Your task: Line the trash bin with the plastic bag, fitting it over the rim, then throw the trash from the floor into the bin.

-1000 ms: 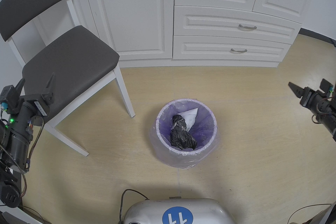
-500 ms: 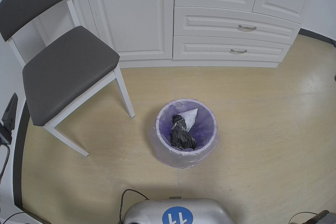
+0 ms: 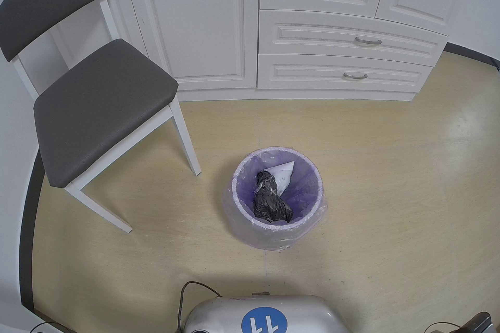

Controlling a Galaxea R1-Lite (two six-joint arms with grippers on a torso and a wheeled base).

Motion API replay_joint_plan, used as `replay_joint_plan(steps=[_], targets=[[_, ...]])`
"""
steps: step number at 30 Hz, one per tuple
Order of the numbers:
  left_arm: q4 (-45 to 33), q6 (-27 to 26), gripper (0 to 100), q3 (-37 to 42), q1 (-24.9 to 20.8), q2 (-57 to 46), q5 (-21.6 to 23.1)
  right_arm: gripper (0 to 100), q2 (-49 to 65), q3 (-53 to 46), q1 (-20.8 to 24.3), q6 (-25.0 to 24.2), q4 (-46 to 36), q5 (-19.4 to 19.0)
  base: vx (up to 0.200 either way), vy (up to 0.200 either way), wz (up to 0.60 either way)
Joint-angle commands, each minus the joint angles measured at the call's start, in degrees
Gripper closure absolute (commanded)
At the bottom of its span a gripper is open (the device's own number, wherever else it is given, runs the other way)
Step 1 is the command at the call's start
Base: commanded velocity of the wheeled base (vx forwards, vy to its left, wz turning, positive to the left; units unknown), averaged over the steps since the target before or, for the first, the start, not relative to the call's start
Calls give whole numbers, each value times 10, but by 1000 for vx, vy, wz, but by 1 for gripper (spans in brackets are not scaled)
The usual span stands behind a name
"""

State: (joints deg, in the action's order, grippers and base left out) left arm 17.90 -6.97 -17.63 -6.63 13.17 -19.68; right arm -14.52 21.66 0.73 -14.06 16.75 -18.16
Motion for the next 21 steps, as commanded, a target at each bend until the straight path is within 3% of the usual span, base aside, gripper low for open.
replay_joint_plan(steps=[1,8,12,21], targets=[[-26,-1,0,-7,22,-70,3,0,71,-26,24,-1,-7,-2,0,0,0],[-59,1,0,8,52,-99,3,0,101,-41,18,-2,-14,2,0,0,0],[-102,4,0,7,65,-131,29,0,124,-49,1,-3,-14,2,0,0,0],[-105,30,0,12,66,-131,31,0,144,-79,-6,-11,-14,9,0,0,0]])
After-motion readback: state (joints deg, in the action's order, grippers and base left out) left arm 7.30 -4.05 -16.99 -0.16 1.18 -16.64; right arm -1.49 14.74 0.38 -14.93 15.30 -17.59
